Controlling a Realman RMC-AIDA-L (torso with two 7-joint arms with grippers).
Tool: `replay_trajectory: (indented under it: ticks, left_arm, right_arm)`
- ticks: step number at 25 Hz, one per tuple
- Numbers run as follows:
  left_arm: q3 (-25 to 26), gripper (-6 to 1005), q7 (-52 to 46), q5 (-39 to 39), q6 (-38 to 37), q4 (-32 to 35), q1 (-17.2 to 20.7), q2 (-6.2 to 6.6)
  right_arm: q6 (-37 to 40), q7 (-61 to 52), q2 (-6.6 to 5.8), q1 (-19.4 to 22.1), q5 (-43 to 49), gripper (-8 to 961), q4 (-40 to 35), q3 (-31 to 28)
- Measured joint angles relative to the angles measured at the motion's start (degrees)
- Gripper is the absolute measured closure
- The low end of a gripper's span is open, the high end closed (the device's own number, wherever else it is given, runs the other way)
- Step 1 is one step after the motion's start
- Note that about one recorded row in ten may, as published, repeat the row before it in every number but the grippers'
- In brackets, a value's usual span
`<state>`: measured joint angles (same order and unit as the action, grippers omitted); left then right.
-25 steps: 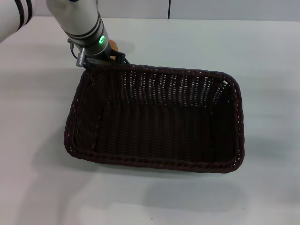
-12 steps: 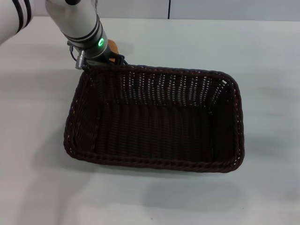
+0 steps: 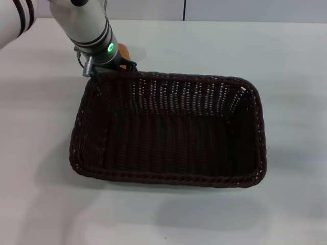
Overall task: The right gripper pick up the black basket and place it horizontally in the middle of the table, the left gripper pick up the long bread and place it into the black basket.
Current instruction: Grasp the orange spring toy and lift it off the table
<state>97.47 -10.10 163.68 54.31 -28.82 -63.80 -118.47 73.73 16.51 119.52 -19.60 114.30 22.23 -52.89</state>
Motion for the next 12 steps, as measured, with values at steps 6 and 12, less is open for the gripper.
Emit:
replay_trajectory:
  ticks: [6,12]
  left_arm:
    - [-0.2,335,2.1,-1.4,0.2,0.0,0.0,-0.05]
    - [-0.3,376,2.5,-1.5,0.3,-2.1,0.3,-0.09]
  right_arm:
    - [0.0,-0.1,-0.05,0.0,0.0,496,0.0,0.1]
    - [0.0,-0.1,-0.12,0.0,0.0,496,-0.1,0.1]
